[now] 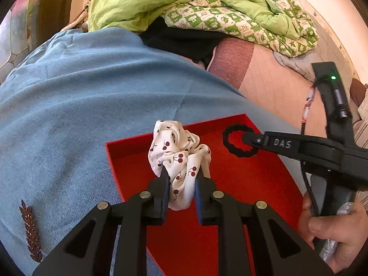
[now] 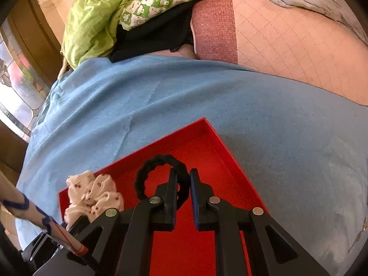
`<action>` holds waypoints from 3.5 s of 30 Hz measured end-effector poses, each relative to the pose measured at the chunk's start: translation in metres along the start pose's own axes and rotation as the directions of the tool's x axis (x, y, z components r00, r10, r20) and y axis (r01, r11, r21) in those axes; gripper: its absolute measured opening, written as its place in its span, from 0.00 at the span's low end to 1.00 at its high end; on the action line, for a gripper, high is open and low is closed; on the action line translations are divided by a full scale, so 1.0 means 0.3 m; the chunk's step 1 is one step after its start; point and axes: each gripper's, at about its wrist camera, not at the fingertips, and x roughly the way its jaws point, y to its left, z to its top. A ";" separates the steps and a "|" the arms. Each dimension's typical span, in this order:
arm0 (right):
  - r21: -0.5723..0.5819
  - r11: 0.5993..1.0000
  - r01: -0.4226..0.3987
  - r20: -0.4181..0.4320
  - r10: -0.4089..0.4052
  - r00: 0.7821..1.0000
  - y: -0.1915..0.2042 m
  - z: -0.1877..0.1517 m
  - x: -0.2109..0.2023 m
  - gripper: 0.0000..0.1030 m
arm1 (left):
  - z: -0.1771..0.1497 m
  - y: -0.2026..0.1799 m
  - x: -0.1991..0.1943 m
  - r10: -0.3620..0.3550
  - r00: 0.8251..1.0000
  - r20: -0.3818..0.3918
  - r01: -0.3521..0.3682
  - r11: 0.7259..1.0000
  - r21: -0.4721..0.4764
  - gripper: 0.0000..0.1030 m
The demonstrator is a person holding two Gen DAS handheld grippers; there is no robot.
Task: Organize jewelry
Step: 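Open both grippers to drop the scrunchie and hair tie into the tray, then move both grippers back to the jewelry pile beside the tray, then grasp the white bead bracelet with the left gripper while the right grasps the pearl brooch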
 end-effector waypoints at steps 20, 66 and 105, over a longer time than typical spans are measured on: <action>0.031 0.993 -0.118 0.079 0.115 0.990 -0.046 -0.041 -0.199 0.40 | 0.030 -0.082 -0.135 0.048 0.992 0.116 -0.052 0.998 0.032 0.47; 0.332 0.917 -0.222 0.218 0.154 0.964 -0.752 -0.712 -0.651 0.44 | -0.516 -0.468 -0.180 -0.015 0.979 -0.205 0.091 0.926 0.367 0.32; 0.433 0.897 -0.087 0.119 0.039 0.992 -0.822 -0.717 -0.537 0.44 | -0.427 -0.570 -0.277 -0.224 0.974 -0.002 0.201 0.868 0.454 0.05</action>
